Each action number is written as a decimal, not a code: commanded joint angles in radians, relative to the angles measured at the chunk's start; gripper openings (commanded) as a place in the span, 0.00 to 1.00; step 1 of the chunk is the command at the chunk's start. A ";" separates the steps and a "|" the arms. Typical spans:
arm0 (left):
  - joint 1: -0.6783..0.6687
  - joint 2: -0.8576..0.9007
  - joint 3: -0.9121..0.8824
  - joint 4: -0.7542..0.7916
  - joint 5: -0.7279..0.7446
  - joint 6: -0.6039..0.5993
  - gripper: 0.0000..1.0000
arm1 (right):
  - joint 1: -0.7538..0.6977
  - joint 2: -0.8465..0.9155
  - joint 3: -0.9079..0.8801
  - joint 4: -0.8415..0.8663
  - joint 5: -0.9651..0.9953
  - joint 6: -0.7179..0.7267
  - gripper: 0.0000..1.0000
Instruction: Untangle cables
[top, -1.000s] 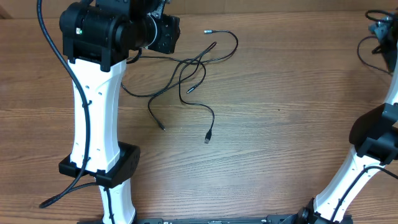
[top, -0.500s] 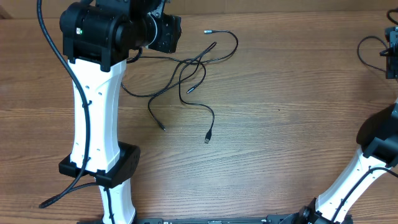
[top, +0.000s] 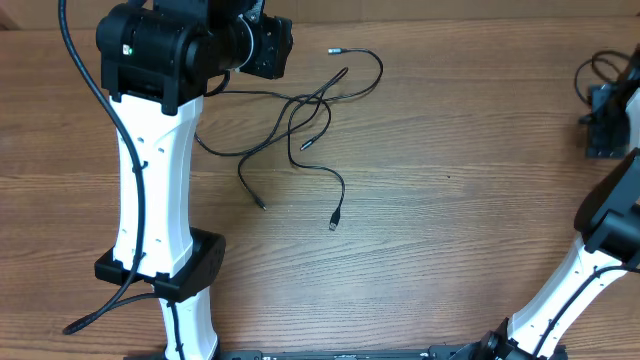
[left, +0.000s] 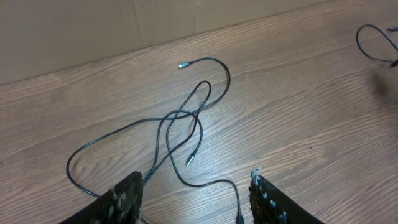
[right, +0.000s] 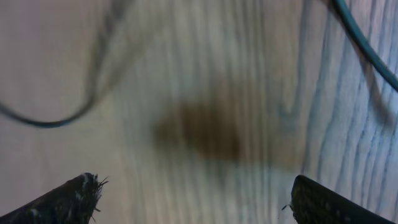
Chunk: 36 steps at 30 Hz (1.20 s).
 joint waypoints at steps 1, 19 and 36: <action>-0.002 -0.015 0.013 0.005 0.000 0.005 0.56 | -0.008 0.003 -0.055 0.048 0.006 0.015 0.98; -0.002 0.063 0.013 0.006 0.135 0.001 0.48 | -0.111 0.002 -0.041 0.148 -0.101 0.057 0.91; -0.003 0.063 0.013 0.030 0.137 0.000 0.49 | -0.177 0.003 -0.041 0.329 -0.084 0.040 0.90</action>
